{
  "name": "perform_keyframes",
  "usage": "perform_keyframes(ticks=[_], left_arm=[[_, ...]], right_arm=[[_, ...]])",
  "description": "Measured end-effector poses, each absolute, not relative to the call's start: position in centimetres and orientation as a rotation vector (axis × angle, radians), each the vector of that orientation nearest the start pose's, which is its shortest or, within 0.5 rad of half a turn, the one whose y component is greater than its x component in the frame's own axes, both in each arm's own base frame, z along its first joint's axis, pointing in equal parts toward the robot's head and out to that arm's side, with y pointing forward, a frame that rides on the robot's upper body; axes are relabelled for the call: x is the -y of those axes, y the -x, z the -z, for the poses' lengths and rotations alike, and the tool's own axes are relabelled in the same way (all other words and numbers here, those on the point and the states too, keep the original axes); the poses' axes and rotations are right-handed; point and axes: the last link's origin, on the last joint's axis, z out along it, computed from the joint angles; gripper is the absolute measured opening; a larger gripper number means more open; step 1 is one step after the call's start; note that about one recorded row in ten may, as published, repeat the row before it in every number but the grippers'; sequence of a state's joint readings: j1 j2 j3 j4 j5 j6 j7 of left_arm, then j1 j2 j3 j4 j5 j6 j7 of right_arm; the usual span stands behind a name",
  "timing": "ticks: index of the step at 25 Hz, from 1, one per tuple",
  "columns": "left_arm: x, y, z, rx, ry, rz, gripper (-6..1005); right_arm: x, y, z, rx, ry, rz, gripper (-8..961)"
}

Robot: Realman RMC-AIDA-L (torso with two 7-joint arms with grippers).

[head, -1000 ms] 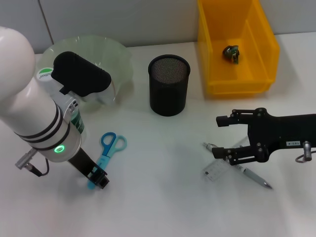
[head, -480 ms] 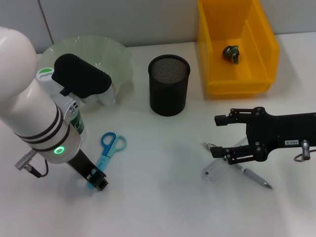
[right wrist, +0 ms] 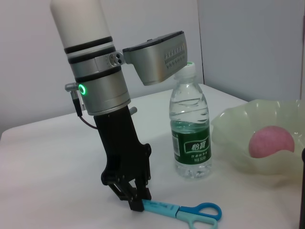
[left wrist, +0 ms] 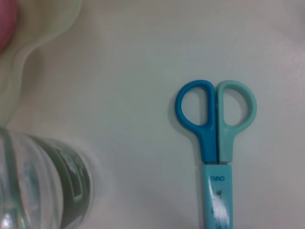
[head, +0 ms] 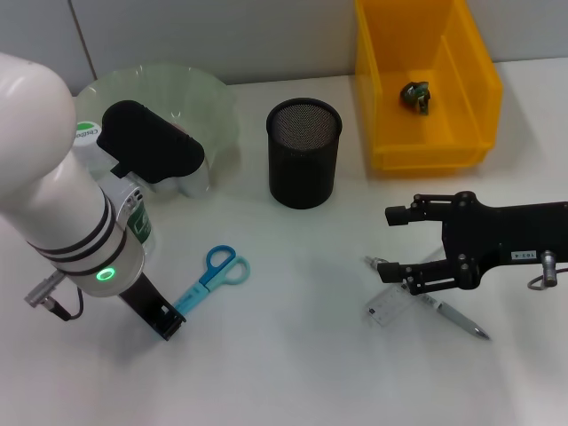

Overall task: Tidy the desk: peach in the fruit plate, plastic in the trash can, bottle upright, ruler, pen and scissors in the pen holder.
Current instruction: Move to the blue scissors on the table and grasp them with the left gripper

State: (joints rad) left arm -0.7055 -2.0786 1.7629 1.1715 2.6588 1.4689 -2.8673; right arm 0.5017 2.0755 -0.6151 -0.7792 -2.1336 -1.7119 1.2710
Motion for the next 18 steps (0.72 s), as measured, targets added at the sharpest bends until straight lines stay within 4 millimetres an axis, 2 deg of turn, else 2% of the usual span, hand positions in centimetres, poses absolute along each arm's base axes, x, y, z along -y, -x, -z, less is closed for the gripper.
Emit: perform_keyframes(ticks=[7, 18], left_arm=[[-33.92, 17.82, 6.64, 0.926, 2.510, -0.840, 187], [-33.82, 17.82, 6.22, 0.929, 2.519, -0.838, 199]], right_arm=[[-31.37, -26.80, -2.12, -0.392, 2.831, -0.593, 827], [-31.41, -26.74, -2.06, -0.394, 2.833, -0.595, 827]])
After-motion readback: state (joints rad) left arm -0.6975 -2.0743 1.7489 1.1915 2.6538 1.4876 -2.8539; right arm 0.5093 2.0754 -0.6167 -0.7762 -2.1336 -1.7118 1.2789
